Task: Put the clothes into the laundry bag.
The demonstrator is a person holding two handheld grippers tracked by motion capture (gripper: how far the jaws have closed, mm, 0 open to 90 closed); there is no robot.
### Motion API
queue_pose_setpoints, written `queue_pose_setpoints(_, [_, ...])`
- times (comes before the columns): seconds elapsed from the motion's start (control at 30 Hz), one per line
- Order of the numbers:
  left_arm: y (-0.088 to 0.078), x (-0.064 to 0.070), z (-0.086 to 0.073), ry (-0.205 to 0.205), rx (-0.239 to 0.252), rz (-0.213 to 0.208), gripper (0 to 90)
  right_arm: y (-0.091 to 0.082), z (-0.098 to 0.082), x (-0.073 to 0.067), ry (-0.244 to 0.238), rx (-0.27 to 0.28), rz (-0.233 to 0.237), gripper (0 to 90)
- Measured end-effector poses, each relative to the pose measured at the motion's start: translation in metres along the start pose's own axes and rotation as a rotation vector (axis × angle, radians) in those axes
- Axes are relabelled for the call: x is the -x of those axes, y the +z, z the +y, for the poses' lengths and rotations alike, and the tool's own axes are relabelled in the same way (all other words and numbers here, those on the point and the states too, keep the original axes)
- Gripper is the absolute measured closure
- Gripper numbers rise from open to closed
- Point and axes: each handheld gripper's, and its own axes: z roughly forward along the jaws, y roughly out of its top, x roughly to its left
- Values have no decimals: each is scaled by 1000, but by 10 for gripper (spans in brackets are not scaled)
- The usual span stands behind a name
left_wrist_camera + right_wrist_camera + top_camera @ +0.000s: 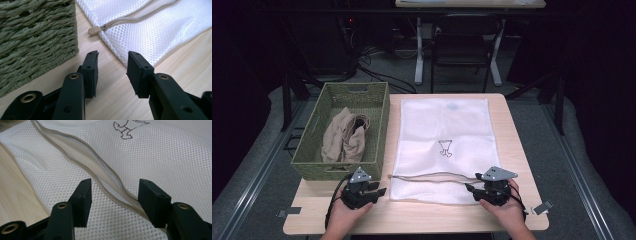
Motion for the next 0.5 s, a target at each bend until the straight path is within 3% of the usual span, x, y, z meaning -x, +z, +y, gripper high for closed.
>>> queue_pose_setpoints(0.5, [-7,-6,-2,-49,17,19,569,1,1,-8,-39,-4,9,442])
